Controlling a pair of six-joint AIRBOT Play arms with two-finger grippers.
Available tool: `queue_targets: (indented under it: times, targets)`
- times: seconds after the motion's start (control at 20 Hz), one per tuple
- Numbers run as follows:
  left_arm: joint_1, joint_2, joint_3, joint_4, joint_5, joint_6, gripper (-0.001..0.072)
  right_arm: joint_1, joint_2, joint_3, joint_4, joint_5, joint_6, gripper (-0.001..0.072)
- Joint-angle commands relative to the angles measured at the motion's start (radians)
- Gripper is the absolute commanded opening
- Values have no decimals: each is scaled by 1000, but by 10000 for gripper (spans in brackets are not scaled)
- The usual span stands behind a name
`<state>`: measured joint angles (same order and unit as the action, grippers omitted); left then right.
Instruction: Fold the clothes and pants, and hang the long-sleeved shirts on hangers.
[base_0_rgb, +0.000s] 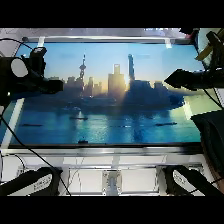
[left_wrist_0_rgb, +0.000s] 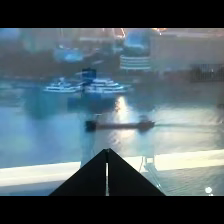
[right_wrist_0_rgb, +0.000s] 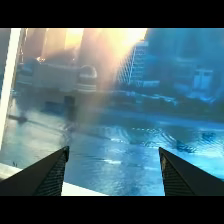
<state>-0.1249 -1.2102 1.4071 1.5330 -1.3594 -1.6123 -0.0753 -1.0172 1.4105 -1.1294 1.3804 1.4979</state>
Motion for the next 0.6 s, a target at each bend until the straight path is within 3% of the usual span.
queue_targets:
  times: [0.0,0.55]
  targets:
    - [0,0,0,0,0,0,4,1,-2,0,0,24,13,619]
    - [0,0,0,0,1,0,7,1,-2,0,-4,33,11,620]
